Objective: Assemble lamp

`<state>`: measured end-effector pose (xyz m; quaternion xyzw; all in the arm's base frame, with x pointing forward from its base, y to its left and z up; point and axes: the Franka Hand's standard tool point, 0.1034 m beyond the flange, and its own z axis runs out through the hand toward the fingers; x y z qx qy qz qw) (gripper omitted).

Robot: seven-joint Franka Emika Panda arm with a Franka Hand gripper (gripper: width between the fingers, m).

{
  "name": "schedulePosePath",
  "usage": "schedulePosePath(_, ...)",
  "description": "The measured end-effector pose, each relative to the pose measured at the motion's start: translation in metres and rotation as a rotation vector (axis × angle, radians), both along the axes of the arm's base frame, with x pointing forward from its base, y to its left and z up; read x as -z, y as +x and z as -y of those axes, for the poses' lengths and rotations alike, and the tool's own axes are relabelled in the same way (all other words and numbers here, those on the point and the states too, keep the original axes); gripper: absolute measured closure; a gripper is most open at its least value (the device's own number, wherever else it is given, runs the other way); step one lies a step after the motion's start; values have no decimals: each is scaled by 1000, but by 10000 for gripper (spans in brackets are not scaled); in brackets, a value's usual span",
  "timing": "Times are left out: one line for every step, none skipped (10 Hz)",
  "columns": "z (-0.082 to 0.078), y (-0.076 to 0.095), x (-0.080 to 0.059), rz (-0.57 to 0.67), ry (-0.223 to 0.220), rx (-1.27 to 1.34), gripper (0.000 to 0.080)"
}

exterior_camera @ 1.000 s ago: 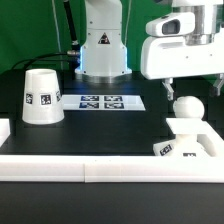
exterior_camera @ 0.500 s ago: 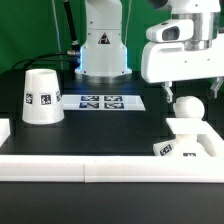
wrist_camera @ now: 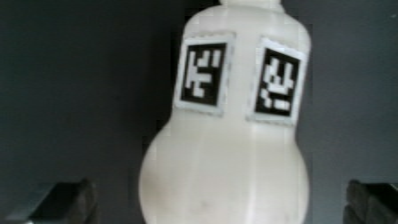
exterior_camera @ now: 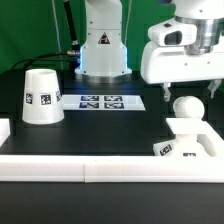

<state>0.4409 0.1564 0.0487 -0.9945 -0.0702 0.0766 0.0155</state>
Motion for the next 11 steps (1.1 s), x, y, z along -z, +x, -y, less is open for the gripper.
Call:
schedulePosePath(-3,5,0,-36,-6,-2,100)
schedulePosePath(-1,0,0,-120,-25,-11,100)
schedulePosePath(-2,4,-1,-192,-38,-19,100)
schedulePosePath(-3,10,0,-215,-41,-19,100)
schedulePosePath(-2,4,0,-293,-58,-22,100)
schedulePosePath(-2,5,1,-371,-73,-25,100)
schedulePosePath(-2,7,3,-425,-83,-27,100)
schedulePosePath(-2,5,3,-480,-93,-29,100)
schedulePosePath(0,1,2,-564,-110,-33,100)
schedulePosePath(0,2,5,-625,-119,-35,100)
schedulePosePath(1,1,6,-676,-128,-38,100)
